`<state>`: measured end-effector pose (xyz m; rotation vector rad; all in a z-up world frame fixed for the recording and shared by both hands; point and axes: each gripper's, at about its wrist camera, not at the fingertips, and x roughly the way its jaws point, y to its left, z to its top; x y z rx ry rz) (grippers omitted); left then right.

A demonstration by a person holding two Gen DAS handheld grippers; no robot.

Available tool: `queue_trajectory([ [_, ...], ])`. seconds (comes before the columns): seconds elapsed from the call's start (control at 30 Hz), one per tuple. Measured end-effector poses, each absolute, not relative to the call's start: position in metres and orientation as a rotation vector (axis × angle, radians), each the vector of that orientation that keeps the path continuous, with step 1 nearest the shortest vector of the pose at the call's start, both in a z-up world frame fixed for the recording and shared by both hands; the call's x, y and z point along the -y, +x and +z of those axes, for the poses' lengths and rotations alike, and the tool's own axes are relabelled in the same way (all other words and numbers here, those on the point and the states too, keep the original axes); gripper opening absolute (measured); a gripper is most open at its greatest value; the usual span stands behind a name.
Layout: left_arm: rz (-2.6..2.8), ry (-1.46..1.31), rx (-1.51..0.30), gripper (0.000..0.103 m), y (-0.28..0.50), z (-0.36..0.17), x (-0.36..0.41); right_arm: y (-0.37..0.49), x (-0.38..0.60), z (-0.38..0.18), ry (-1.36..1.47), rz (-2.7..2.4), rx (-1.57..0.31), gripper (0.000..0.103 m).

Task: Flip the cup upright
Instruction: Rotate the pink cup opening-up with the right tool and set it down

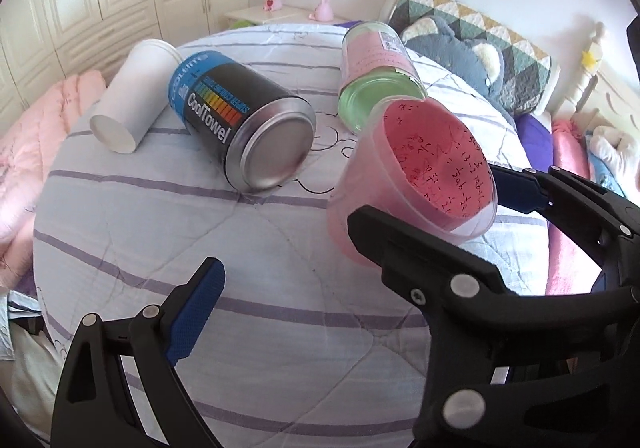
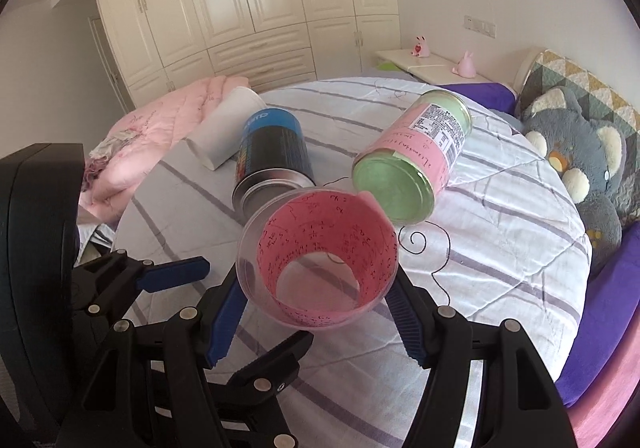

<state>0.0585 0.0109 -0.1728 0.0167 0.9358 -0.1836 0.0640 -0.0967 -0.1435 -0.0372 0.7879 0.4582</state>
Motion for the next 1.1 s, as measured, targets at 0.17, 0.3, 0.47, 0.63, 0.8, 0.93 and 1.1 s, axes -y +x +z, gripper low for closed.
queue_trajectory([
  [0.17,-0.152,0.022,-0.882,0.096,0.055,-0.172,-0.014,0.058,0.098,-0.145,-0.027,0.496,-0.786,0.069],
  [0.3,-0.142,0.009,-0.879,0.097,0.057,-0.173,-0.017,0.056,0.097,-0.144,-0.035,0.499,-0.777,0.070],
  [0.47,-0.140,0.015,-0.857,0.097,0.055,-0.170,-0.013,0.054,0.100,-0.141,-0.040,0.497,-0.769,0.073],
  [0.63,-0.139,0.022,-0.826,0.097,0.049,-0.161,-0.010,0.049,0.104,-0.135,-0.036,0.506,-0.749,0.074],
  [0.8,-0.129,0.030,-0.791,0.098,0.042,-0.151,-0.005,0.041,0.106,-0.127,-0.035,0.505,-0.727,0.079],
  [0.93,-0.123,0.046,-0.750,0.100,0.034,-0.139,-0.002,0.036,0.109,-0.118,-0.042,0.496,-0.712,0.079],
  [1.1,-0.098,0.062,-0.673,0.101,0.021,-0.120,-0.004,0.027,0.116,-0.102,-0.058,0.462,-0.679,0.080],
])
